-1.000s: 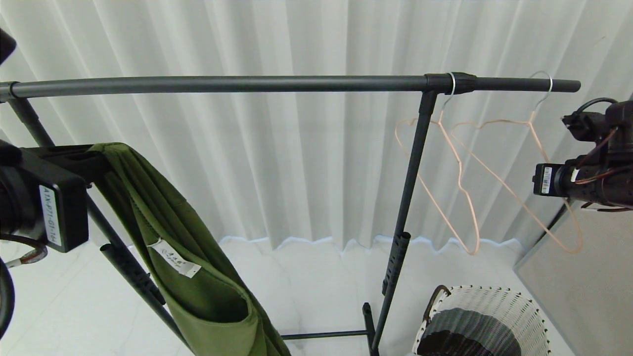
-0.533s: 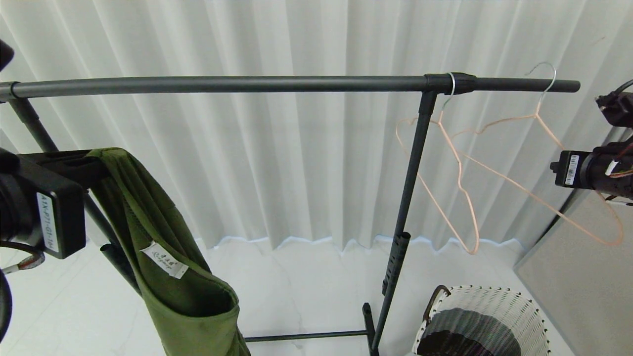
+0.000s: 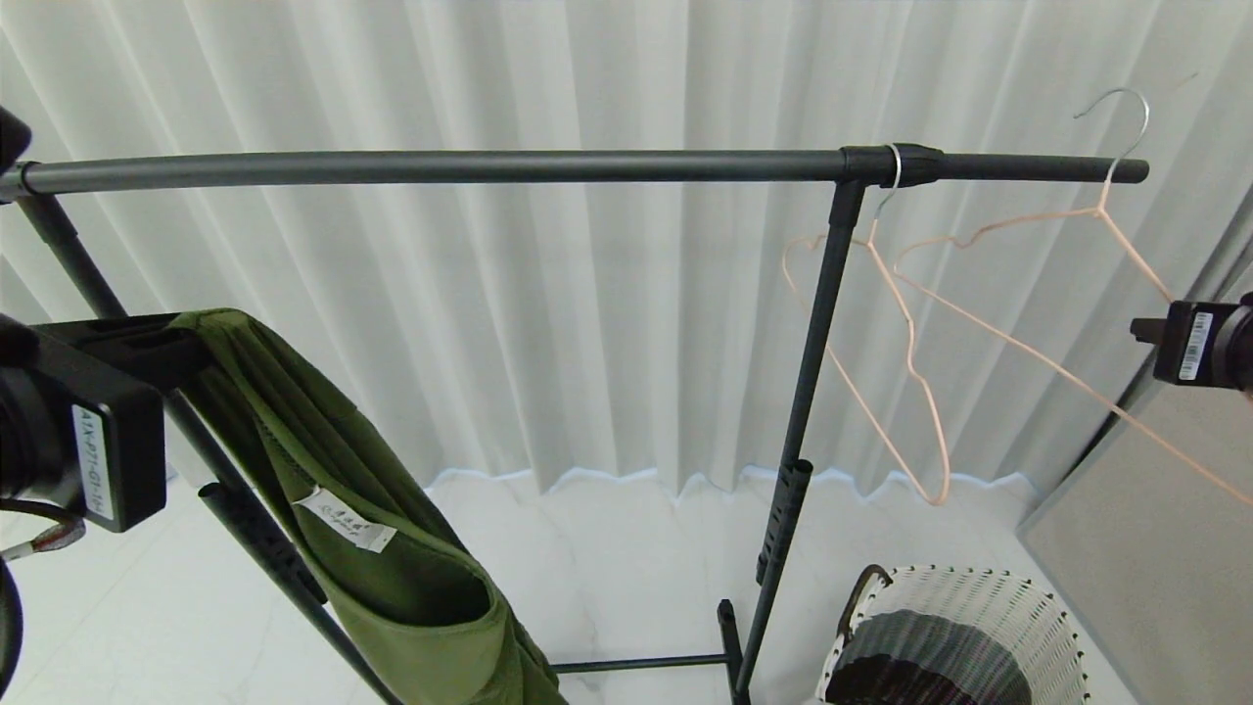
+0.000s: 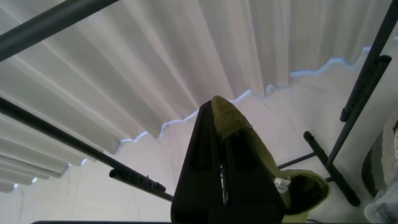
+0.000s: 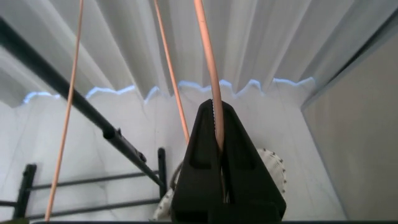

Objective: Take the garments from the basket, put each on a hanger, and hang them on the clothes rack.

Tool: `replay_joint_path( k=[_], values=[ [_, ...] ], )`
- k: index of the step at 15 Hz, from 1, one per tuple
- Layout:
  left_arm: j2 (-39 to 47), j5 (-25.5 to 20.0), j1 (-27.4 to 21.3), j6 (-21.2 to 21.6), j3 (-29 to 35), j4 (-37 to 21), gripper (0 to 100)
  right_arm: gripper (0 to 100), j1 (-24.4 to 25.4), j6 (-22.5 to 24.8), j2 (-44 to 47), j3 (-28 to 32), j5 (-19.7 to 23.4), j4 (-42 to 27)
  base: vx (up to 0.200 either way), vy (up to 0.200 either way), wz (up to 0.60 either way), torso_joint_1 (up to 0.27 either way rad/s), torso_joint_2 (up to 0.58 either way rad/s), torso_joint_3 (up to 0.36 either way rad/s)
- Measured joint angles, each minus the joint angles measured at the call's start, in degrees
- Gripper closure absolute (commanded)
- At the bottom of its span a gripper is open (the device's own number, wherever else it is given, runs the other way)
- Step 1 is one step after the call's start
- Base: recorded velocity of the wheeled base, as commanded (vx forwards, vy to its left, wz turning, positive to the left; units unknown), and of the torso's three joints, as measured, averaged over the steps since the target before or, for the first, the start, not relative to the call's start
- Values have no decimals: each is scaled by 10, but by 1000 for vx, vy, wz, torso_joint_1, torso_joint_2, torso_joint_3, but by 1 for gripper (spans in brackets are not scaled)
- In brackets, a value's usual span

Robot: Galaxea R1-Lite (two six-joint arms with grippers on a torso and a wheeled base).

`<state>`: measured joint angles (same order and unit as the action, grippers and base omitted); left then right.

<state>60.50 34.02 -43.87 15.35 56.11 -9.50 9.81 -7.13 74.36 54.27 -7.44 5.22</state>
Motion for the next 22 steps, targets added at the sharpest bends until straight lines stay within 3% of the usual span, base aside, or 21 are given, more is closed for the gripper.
replay_joint_path(
  k=[4,12,19,22],
  values=[
    [1,0,1,3,-4,0,100,100,0,13,-36,-44,-1,0,-200,0,0,5,6,5],
    [0,0,3,2,-10,0,100,100,12,20,-52,-52,-1,1,-200,0,0,-5,-1,3],
    [0,0,3,2,-15,0,100,100,22,19,-66,-52,0,1,0,0,0,0,0,0],
    [1,1,3,2,-14,0,100,100,31,19,-84,-52,0,2,0,200,0,-1,2,1]
  ],
)
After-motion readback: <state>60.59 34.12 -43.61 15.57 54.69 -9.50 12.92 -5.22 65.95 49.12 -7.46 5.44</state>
